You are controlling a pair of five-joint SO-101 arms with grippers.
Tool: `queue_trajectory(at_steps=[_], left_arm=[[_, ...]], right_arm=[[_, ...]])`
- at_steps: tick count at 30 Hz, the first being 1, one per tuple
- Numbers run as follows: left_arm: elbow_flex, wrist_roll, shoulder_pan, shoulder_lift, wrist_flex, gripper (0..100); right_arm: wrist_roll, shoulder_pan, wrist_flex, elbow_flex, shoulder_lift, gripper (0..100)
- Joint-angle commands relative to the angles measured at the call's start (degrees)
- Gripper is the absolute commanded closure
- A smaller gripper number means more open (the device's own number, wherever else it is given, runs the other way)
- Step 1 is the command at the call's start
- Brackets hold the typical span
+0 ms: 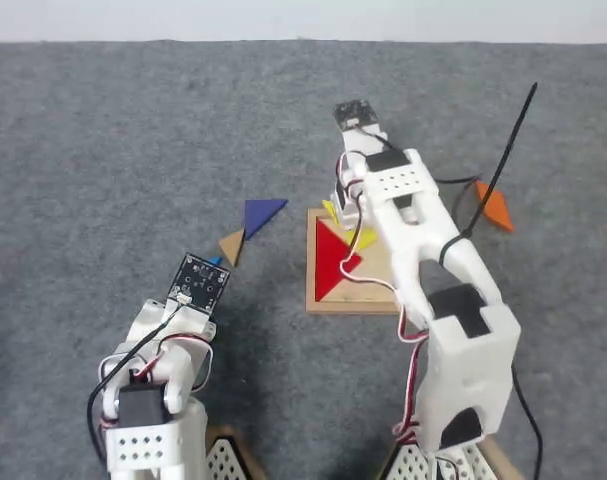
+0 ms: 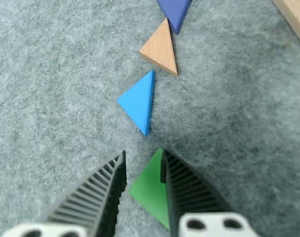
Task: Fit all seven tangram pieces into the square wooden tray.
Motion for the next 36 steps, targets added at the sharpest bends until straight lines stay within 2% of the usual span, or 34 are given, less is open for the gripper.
queue_trajectory(at_steps=[1,15,19,25,28,33,36], left_arm=[[-0.40,-0.35,-0.18,-1.14,0.26,89],[-0.40,-0.35,-0.18,-1.14,0.26,89],[-0.40,-0.35,-0.18,-1.14,0.26,89],[-0.40,-0.35,-0.18,-1.14,0.26,89],[-0.40,-0.35,-0.18,-1.14,0.26,89],[-0.40,-0.35,-0.18,-1.14,0.26,89],[-0.40,-0.35,-0.18,-1.14,0.26,89]], right_arm=[[0.53,-0.13,0.13,1.93,-5.76,79.4],[0.44,-0.75,-2.15,3.87,-9.89,79.1],[0.53,3.21,-3.21,7.03,-19.21,79.8],[3.08,10.33,-11.91,26.81,-34.33,84.6],[5.89,15.08,-13.67,34.02,-37.76,82.6],[6.42,23.78,-13.05,34.81,-38.20,73.0],[8.44,26.07,-13.32,34.73,-38.20,73.8]])
